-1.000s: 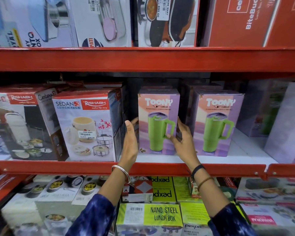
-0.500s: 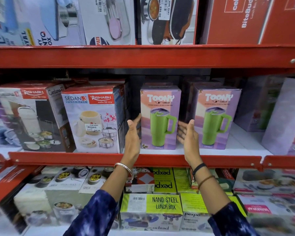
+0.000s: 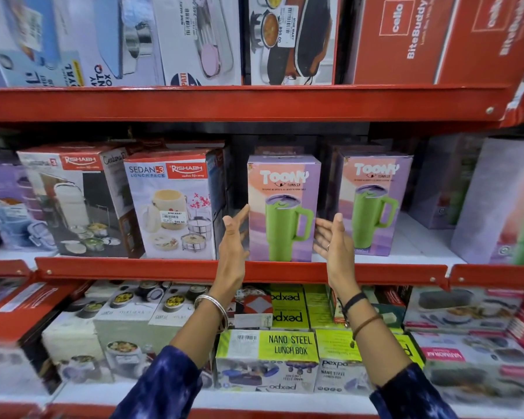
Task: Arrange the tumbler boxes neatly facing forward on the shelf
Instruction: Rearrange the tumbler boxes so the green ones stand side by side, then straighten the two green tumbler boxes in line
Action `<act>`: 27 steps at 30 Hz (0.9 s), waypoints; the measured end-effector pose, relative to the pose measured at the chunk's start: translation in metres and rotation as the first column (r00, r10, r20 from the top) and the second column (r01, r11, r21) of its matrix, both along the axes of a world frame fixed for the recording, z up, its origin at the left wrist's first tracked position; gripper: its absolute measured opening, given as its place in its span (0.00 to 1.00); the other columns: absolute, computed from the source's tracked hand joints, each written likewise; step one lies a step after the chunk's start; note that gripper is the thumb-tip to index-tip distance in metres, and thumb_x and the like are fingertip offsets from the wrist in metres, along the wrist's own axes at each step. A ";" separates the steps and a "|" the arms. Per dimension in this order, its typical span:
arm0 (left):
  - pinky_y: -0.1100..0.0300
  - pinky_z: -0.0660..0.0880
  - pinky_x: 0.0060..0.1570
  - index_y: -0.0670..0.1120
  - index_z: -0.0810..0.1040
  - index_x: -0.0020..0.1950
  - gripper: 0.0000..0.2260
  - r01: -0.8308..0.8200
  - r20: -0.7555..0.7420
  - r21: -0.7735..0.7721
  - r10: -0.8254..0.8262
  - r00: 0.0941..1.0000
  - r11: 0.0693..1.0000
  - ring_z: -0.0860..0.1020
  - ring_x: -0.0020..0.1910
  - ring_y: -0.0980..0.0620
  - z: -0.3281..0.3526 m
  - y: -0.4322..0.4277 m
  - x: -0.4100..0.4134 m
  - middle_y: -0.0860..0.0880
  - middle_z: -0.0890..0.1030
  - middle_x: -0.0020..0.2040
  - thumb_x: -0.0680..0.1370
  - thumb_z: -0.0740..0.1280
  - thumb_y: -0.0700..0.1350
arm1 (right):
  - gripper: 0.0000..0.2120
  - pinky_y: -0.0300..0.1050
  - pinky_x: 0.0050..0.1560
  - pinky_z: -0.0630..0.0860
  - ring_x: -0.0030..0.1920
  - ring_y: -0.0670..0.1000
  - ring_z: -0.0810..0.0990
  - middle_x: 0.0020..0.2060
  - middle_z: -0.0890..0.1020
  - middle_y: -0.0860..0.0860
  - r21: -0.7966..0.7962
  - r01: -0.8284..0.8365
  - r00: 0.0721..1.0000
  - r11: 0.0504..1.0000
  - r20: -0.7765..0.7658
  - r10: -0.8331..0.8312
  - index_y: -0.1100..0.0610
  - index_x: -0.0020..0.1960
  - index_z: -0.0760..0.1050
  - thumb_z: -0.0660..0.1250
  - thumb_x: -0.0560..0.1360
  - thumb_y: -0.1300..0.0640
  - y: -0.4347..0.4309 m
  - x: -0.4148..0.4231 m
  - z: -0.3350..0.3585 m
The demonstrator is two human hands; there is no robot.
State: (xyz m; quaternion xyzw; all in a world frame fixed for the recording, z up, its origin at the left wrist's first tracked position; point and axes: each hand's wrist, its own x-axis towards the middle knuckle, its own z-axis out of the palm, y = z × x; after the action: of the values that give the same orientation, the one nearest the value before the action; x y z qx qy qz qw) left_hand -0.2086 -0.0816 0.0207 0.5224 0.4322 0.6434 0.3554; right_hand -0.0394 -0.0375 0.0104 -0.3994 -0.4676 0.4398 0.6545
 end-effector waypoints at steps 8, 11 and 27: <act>0.38 0.66 0.68 0.60 0.69 0.67 0.26 -0.154 -0.078 0.065 0.159 0.984 0.986 0.67 0.69 0.55 -0.004 -0.007 0.007 0.55 0.70 0.70 0.75 0.47 0.69 | 0.26 0.58 0.65 0.72 0.61 0.57 0.78 0.61 0.78 0.61 -0.006 -0.037 0.999 0.999 -0.029 0.037 0.62 0.62 0.74 0.50 0.80 0.45 -0.003 0.006 -0.002; 0.43 0.70 0.64 0.52 0.73 0.60 0.15 -0.342 0.057 0.244 0.339 0.939 0.907 0.74 0.59 0.57 -0.003 -0.011 0.027 0.54 0.75 0.58 0.79 0.55 0.56 | 0.26 0.55 0.64 0.73 0.61 0.56 0.77 0.62 0.78 0.59 0.004 0.011 0.998 1.000 -0.056 -0.011 0.61 0.62 0.74 0.49 0.80 0.44 -0.004 0.018 -0.003; 0.58 0.63 0.68 0.54 0.70 0.68 0.19 0.004 -0.029 0.075 -0.002 1.000 0.997 0.67 0.64 0.64 -0.004 0.055 0.172 0.62 0.69 0.65 0.82 0.48 0.56 | 0.23 0.51 0.67 0.70 0.61 0.51 0.77 0.60 0.79 0.56 0.064 0.382 0.916 0.922 -0.161 -0.368 0.60 0.61 0.75 0.52 0.79 0.46 0.042 0.142 0.011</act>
State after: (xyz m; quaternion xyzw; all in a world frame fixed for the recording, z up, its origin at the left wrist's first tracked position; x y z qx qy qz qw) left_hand -0.0367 -0.0264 0.0171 0.5454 0.4120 0.6511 0.3300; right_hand 0.1024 0.0043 0.0219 -0.4171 -0.3532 0.3119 0.7772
